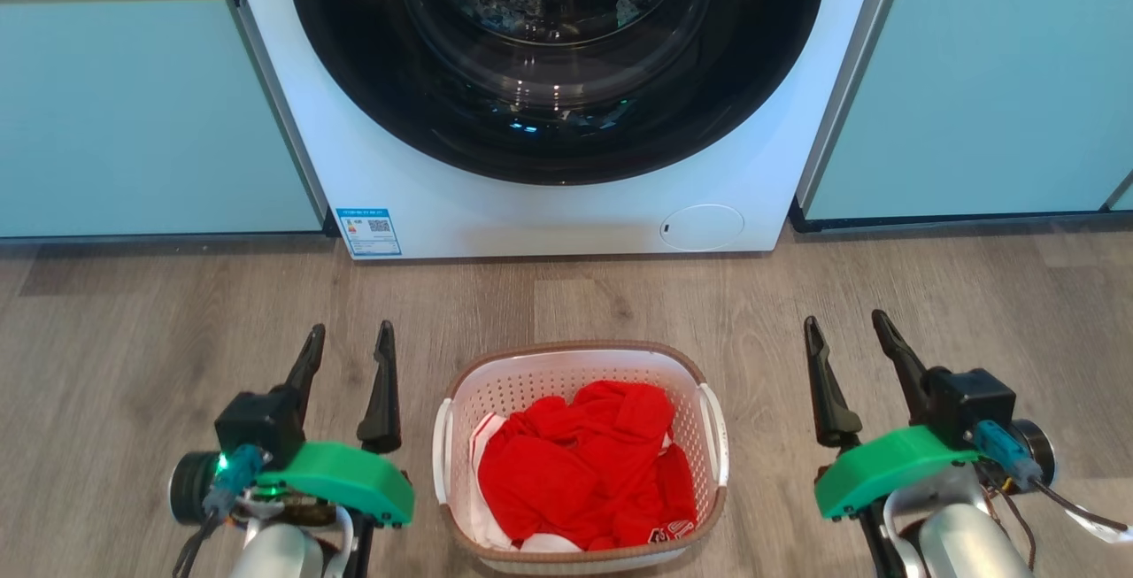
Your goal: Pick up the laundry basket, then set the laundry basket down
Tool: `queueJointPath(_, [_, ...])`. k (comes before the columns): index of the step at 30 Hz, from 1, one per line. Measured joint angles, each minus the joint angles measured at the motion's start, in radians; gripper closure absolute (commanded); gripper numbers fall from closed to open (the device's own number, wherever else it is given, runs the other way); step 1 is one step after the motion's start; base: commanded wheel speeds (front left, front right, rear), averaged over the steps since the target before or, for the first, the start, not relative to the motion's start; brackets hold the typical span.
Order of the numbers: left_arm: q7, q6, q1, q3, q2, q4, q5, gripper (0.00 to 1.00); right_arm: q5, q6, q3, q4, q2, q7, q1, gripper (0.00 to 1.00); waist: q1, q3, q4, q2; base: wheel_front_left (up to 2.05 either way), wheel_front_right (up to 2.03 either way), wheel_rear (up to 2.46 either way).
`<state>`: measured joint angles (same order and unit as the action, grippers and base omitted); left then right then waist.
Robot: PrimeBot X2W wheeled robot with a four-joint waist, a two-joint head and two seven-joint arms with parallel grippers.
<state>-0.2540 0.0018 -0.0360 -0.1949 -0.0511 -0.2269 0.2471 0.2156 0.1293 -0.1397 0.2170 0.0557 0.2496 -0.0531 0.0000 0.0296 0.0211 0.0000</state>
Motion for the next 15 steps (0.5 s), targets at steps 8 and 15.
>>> queueJointPath(8, [0.0, 0.0, 0.0, 0.0, 0.0, -0.018, -0.001, 0.0, 0.005, 0.0, 0.0, 0.0, 0.0, 0.0, 0.0, 0.0, 0.0, -0.001, -0.001, 0.0, 0.0, 0.0, 0.0])
queueJointPath(15, [0.0, -0.002, 0.0, 0.0, 0.0, -0.04, 0.002, 0.0, 0.005, 0.0, -0.004, 0.002, 0.0, 0.0, 0.0, 0.0, 0.0, -0.001, 0.0, 0.0, 0.0, 0.0, 0.0])
